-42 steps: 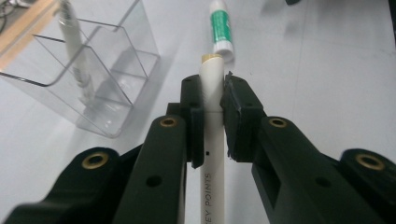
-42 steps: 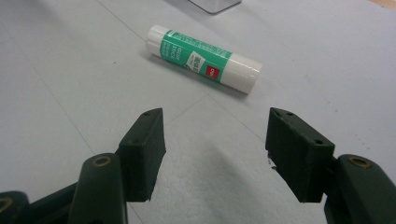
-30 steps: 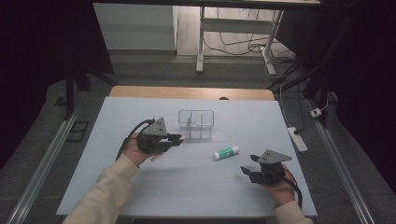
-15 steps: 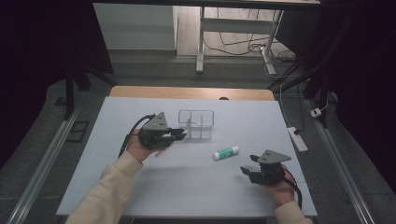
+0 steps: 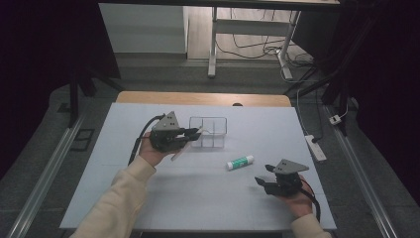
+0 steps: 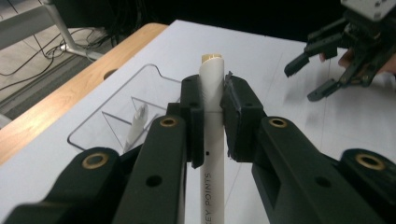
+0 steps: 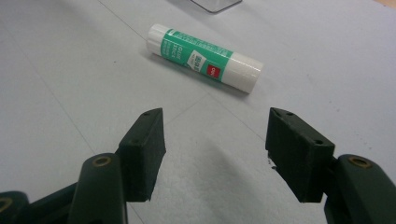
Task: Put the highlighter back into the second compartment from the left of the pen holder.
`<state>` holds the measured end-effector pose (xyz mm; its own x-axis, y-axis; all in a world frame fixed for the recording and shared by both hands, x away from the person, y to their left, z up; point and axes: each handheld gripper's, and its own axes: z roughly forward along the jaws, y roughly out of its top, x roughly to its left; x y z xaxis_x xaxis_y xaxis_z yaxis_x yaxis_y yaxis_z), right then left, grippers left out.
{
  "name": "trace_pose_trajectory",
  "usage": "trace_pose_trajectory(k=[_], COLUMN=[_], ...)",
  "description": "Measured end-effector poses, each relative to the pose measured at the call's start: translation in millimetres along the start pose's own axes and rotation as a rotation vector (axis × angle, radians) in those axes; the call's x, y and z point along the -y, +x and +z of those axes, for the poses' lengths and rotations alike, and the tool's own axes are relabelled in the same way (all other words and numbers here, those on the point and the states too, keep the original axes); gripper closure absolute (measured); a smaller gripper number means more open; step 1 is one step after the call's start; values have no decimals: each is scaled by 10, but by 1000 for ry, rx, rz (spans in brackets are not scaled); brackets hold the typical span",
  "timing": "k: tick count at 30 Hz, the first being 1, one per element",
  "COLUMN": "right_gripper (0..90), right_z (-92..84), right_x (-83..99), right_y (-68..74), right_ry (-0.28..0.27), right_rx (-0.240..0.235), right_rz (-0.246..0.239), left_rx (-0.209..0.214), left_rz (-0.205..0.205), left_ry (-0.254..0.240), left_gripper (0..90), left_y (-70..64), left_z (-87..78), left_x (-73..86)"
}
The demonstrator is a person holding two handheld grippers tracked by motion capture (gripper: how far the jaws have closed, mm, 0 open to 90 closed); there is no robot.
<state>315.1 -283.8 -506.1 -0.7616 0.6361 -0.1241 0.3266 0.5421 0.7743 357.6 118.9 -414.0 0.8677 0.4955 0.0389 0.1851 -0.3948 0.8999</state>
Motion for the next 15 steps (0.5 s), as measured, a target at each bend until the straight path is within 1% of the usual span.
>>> trace_pose_trajectory(k=[15], right_gripper=[368], right_z=[0], right_x=[1], right_y=[-4], right_ry=[1], right_rx=[-1], right_rz=[-1], left_rx=[-10], left_rz=[-15], left_ry=[-31], left_gripper=[788], left_y=[25], left_z=[117], left_x=[-177])
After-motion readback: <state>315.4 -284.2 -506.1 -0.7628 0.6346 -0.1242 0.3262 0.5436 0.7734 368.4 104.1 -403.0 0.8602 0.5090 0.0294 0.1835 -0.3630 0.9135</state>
